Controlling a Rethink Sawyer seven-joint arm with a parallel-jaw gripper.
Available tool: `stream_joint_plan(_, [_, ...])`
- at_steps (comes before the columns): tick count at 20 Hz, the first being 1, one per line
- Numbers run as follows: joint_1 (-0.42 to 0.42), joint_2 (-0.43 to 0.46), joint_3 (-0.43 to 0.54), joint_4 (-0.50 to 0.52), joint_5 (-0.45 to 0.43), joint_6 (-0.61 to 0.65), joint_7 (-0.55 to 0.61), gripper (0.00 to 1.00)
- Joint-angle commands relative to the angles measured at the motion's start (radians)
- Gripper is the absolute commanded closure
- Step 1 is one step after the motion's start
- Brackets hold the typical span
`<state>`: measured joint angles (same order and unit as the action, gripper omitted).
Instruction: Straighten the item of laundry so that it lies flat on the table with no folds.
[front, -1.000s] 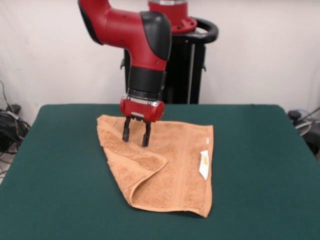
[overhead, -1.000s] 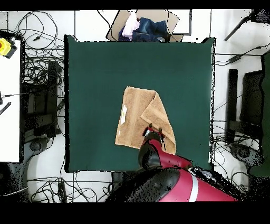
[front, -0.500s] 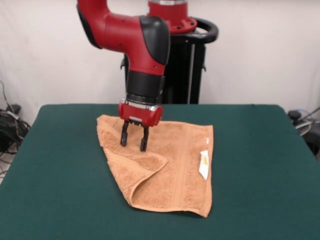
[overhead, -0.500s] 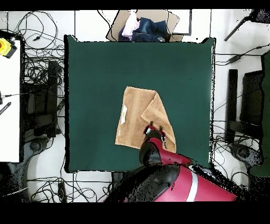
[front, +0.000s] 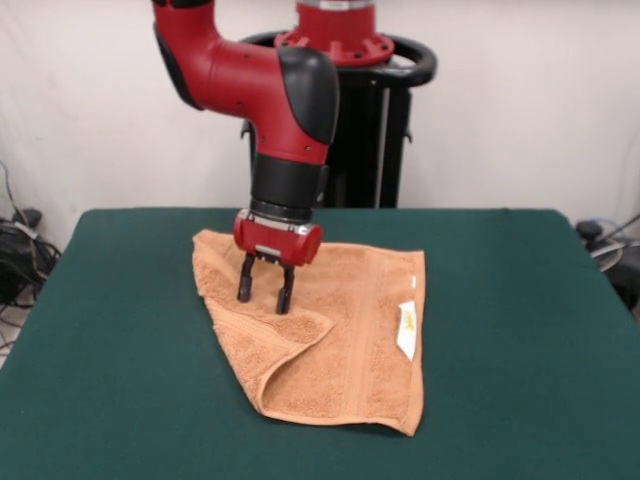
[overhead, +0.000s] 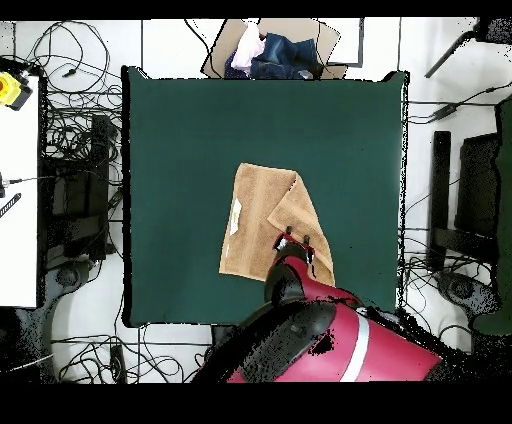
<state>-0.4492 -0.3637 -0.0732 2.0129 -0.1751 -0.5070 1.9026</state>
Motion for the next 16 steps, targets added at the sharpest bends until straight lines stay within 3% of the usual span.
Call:
stream_joint_plan(1, [0.03, 0.089, 0.052, -0.145, 0.11, -0.063, 0.201, 0.0])
stream_joint_plan(9, [0.0, 0.128, 0.075, -0.183, 0.057, -0.012, 0.166, 0.0])
stream_joint_plan(10, [-0.006, 0.13, 0.08, -0.184, 0.051, -0.017, 0.17, 1.0])
stream_joint_plan(16, [0.004, 0.122, 0.065, -0.182, 0.055, -0.017, 0.157, 1.0])
